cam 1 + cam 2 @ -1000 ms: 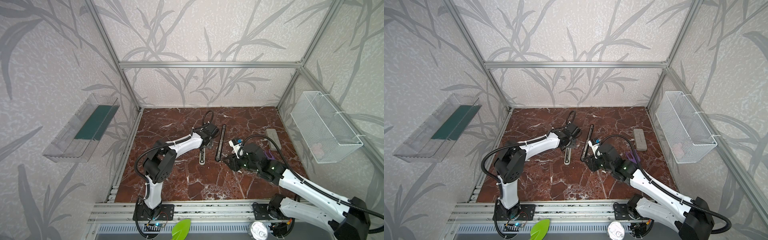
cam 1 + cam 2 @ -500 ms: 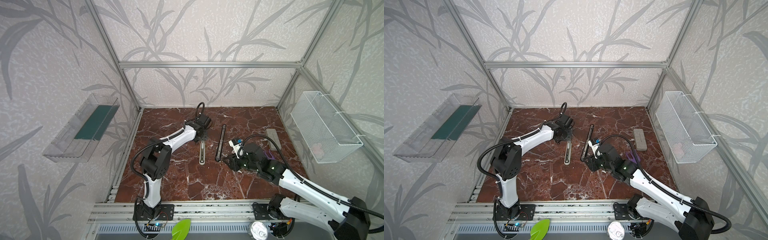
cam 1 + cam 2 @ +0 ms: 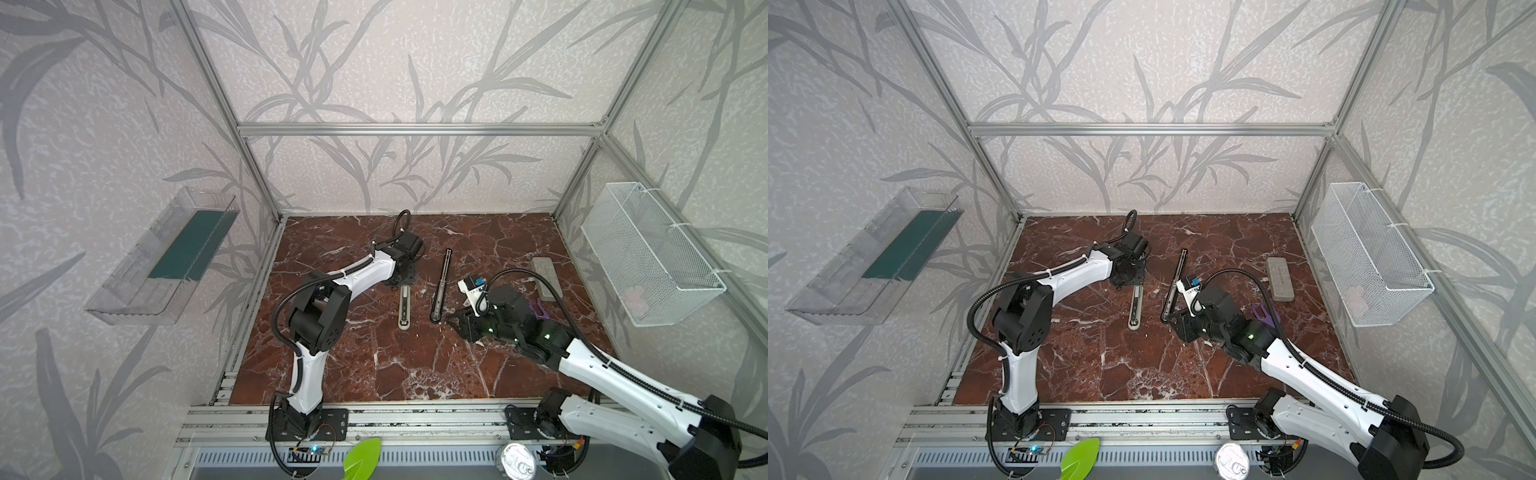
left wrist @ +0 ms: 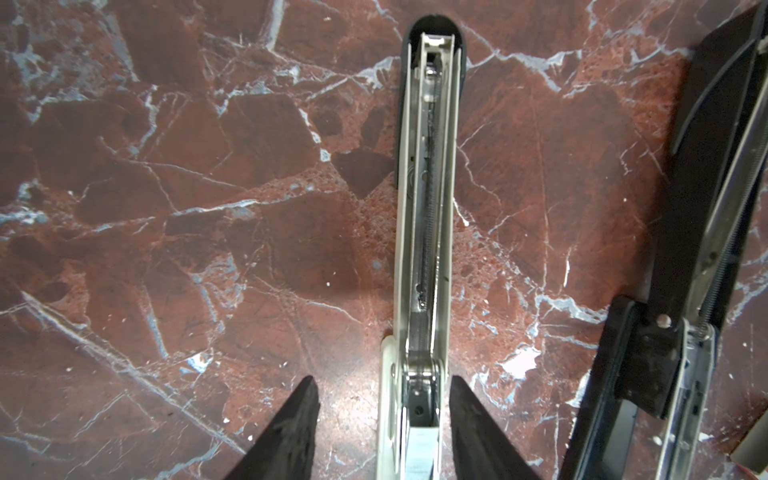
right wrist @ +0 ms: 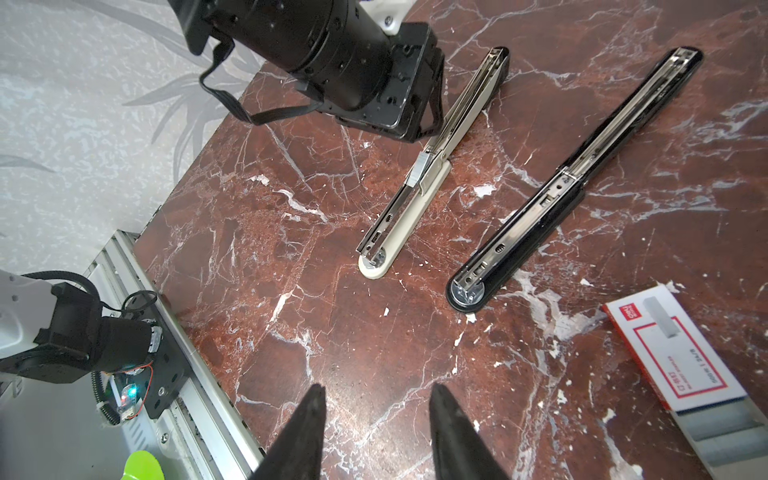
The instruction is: Load the staples into the stapler
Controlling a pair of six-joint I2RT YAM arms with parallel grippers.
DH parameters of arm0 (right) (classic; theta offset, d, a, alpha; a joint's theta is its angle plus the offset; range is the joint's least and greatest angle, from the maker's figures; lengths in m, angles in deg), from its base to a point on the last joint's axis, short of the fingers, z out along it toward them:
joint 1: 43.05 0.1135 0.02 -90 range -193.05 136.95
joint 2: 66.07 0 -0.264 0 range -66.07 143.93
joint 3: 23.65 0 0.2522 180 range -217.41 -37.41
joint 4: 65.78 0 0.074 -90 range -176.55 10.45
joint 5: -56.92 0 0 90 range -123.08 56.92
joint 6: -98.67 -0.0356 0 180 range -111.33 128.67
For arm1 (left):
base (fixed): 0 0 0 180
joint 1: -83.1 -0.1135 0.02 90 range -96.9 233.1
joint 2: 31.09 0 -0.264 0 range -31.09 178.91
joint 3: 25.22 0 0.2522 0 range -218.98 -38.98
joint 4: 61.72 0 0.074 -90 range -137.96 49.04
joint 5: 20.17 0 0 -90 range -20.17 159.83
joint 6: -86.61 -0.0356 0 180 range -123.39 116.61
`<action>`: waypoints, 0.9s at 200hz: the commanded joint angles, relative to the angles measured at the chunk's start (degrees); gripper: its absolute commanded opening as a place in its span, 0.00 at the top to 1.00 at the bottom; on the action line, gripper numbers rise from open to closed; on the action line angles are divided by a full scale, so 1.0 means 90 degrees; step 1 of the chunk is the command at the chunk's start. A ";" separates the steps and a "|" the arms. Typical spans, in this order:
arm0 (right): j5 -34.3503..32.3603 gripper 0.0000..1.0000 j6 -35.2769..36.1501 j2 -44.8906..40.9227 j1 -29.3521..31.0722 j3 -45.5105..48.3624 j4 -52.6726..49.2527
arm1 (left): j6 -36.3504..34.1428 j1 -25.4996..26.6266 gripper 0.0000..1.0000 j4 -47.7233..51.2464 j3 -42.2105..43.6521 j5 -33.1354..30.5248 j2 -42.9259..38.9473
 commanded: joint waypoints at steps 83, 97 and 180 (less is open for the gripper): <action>-0.0101 0.57 0.0059 -0.0161 0.0039 -0.0213 -0.0122 | 0.0010 -0.0080 0.50 0.0084 -0.0003 -0.0138 0.0336; -0.0118 0.57 0.0049 -0.0171 0.0039 -0.0197 -0.0116 | 0.0035 -0.0070 0.51 0.0060 0.0052 -0.0104 0.0316; -0.0111 0.57 0.0019 -0.0152 0.0039 -0.0149 -0.0067 | 0.0068 -0.0032 0.55 -0.0038 0.0446 0.0014 0.0039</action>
